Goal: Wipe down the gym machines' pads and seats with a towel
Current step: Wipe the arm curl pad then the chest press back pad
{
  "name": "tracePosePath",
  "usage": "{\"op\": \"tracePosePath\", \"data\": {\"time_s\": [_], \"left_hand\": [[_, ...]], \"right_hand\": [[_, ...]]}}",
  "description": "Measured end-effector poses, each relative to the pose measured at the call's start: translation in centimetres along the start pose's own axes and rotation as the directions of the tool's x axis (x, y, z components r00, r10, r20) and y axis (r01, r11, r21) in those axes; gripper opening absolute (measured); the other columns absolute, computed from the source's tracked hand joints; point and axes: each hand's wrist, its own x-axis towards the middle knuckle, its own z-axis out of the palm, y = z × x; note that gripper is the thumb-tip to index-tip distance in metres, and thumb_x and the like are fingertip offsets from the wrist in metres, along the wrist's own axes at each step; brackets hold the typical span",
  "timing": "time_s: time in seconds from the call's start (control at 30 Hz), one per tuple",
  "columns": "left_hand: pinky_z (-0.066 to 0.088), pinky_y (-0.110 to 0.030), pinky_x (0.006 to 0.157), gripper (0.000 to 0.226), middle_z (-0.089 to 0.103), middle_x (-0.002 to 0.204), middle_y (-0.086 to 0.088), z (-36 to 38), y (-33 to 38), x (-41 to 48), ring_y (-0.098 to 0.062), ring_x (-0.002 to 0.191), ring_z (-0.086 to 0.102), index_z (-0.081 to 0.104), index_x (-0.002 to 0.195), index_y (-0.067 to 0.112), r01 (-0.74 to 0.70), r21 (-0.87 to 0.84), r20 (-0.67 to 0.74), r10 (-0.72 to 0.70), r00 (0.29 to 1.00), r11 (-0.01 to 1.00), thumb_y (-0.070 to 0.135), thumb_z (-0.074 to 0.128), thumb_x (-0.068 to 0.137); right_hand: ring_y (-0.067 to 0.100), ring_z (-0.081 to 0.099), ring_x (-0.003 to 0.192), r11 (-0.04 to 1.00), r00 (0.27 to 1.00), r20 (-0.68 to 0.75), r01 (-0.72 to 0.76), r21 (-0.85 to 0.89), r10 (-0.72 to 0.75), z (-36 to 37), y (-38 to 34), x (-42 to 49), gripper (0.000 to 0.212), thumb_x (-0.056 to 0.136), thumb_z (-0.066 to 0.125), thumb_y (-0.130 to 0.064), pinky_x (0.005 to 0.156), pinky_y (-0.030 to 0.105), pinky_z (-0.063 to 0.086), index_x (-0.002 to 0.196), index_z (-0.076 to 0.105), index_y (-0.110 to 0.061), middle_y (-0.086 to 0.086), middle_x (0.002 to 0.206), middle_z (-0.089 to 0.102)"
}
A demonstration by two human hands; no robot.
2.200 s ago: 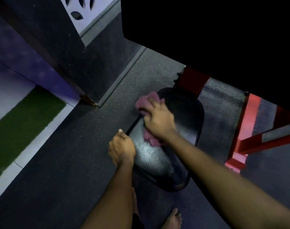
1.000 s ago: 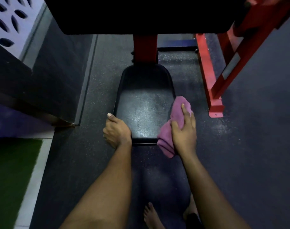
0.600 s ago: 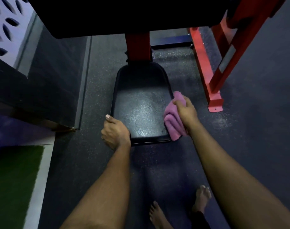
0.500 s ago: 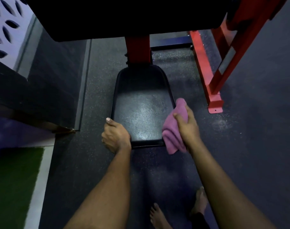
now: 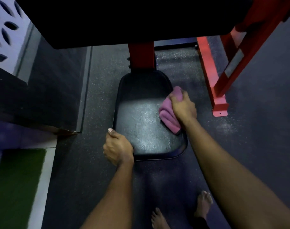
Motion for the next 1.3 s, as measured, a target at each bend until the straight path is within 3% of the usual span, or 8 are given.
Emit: {"op": "tracePosePath", "data": {"time_s": [0.13, 0.43, 0.6, 0.87, 1.0, 1.13, 1.2, 1.3], "left_hand": [[0.047, -0.051, 0.093, 0.056, 0.068, 0.111, -0.028, -0.3, 0.5, -0.2, -0.048, 0.104, 0.062, 0.065, 0.123, 0.002, 0.018, -0.016, 0.017, -0.017, 1.0, 1.0, 0.04, 0.026, 0.109], [0.051, -0.05, 0.086, 0.056, 0.071, 0.103, -0.024, 0.0, 0.7, 0.2, -0.044, 0.096, 0.065, 0.067, 0.12, 0.007, 0.068, -0.021, -0.003, -0.068, 0.998, 0.997, 0.043, 0.026, 0.108], [0.05, -0.05, 0.084, 0.055, 0.069, 0.094, -0.022, -0.2, 0.9, 0.4, -0.043, 0.09, 0.063, 0.069, 0.107, 0.006, 0.119, -0.01, -0.014, -0.119, 0.993, 0.993, 0.044, 0.028, 0.107], [0.052, -0.049, 0.085, 0.057, 0.071, 0.097, -0.021, -0.1, 0.8, 0.5, -0.04, 0.09, 0.066, 0.07, 0.116, 0.006, 0.137, -0.027, -0.025, -0.138, 0.99, 0.99, 0.043, 0.027, 0.107], [0.048, -0.047, 0.087, 0.054, 0.071, 0.101, -0.02, 0.0, 0.8, 0.6, -0.039, 0.095, 0.065, 0.069, 0.121, 0.007, 0.164, -0.055, -0.042, -0.167, 0.985, 0.985, 0.042, 0.029, 0.108], [0.047, -0.047, 0.09, 0.055, 0.07, 0.107, -0.02, 0.2, 0.6, 0.8, -0.039, 0.101, 0.063, 0.068, 0.121, 0.007, 0.219, -0.087, -0.061, -0.225, 0.972, 0.972, 0.043, 0.029, 0.108], [0.047, -0.047, 0.089, 0.055, 0.07, 0.107, -0.019, 0.3, 0.5, 1.1, -0.038, 0.1, 0.063, 0.069, 0.12, 0.008, 0.24, -0.09, -0.057, -0.246, 0.968, 0.967, 0.043, 0.029, 0.107], [0.045, -0.045, 0.088, 0.053, 0.07, 0.108, -0.019, 0.1, 0.7, 1.1, -0.037, 0.101, 0.062, 0.068, 0.121, 0.007, 0.252, -0.104, -0.053, -0.258, 0.965, 0.962, 0.041, 0.029, 0.108]], "right_hand": [[0.043, 0.058, 0.119, 0.993, 0.998, -0.048, 0.039, -0.111, -0.044, 0.3, 3.2, -3.2, 0.066, 0.099, 0.043, -0.061, 0.1, 0.051, 0.047, 0.157, 0.025, -0.036, 0.019, 0.136, 0.058], [0.038, 0.058, 0.119, 0.955, 0.986, -0.083, 0.12, -0.272, -0.147, 2.0, -7.6, 7.0, 0.041, 0.104, 0.039, -0.045, 0.082, 0.037, 0.038, 0.14, 0.047, -0.027, 0.014, 0.135, 0.056], [0.037, 0.045, 0.125, 0.695, 0.864, 0.085, 0.454, -0.558, -0.496, 4.0, -10.7, 8.0, 0.033, 0.099, 0.043, -0.032, 0.083, 0.039, 0.04, 0.128, 0.057, -0.022, 0.014, 0.133, 0.053], [0.035, 0.048, 0.12, 0.479, 0.652, 0.237, 0.714, -0.511, -0.72, 4.3, -10.1, 8.4, 0.041, 0.099, 0.045, -0.034, 0.081, 0.039, 0.043, 0.139, 0.054, -0.035, 0.005, 0.137, 0.054], [0.028, 0.059, 0.113, 0.305, 0.513, 0.535, 0.849, -0.432, -0.671, 10.8, -17.0, 7.3, 0.034, 0.1, 0.044, -0.048, 0.087, 0.037, 0.047, 0.129, 0.061, -0.041, -0.001, 0.13, 0.063], [0.019, 0.064, 0.089, 0.02, 0.322, 0.866, 0.94, -0.341, -0.382, 14.8, -18.4, 3.3, 0.027, 0.091, 0.052, -0.047, 0.076, 0.033, 0.055, 0.108, 0.07, -0.035, -0.007, 0.101, 0.069], [0.02, 0.063, 0.085, 0.021, 0.332, 0.873, 0.937, -0.348, -0.358, 14.6, -18.5, 3.7, 0.03, 0.088, 0.05, -0.045, 0.07, 0.031, 0.051, 0.105, 0.071, -0.033, -0.006, 0.094, 0.067], [0.02, 0.067, 0.075, 0.054, 0.475, 0.799, 0.869, -0.492, -0.368, 13.9, -20.5, 5.4, 0.034, 0.081, 0.047, -0.042, 0.062, 0.027, 0.047, 0.092, 0.075, -0.027, -0.001, 0.088, 0.074]]}}
